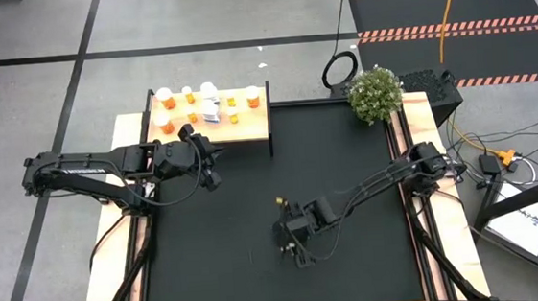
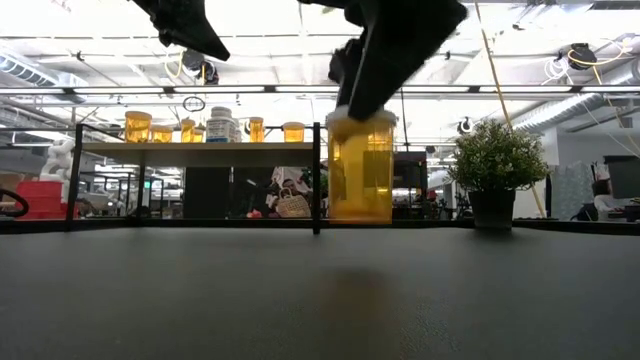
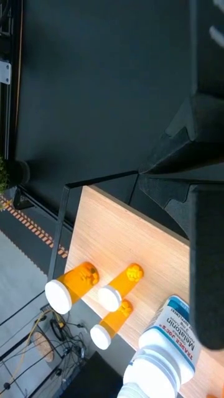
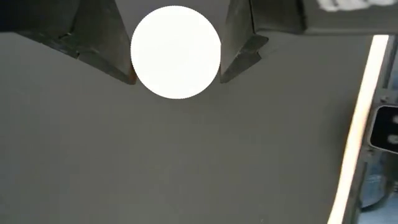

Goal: Pick and place medicine bottles onto shelf by color
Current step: Put the large orange pill bottle on the shelf aligned with the other large orange pill bottle

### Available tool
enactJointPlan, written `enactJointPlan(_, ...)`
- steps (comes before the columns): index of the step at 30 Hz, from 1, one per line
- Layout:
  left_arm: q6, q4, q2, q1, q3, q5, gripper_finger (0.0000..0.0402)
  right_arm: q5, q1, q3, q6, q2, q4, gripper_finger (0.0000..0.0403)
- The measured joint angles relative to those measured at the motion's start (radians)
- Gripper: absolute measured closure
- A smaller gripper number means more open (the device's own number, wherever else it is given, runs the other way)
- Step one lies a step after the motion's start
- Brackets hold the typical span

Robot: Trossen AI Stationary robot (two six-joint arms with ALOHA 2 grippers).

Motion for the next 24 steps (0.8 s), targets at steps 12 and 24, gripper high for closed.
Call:
enactJointPlan(12, -0.032, -0.001, 0.0, -0.009, 0.0, 0.0, 0.0376, -0.02, -0.244, 0.212, -0.217, -0.087, -0.272, 0.019)
enactJointPlan(24, 0.022, 0.031, 0.0, 0.007, 0.0, 0.0, 0.0376, -0.02, -0.533, 0.568, -0.348, -0.089, -0.436, 0.019)
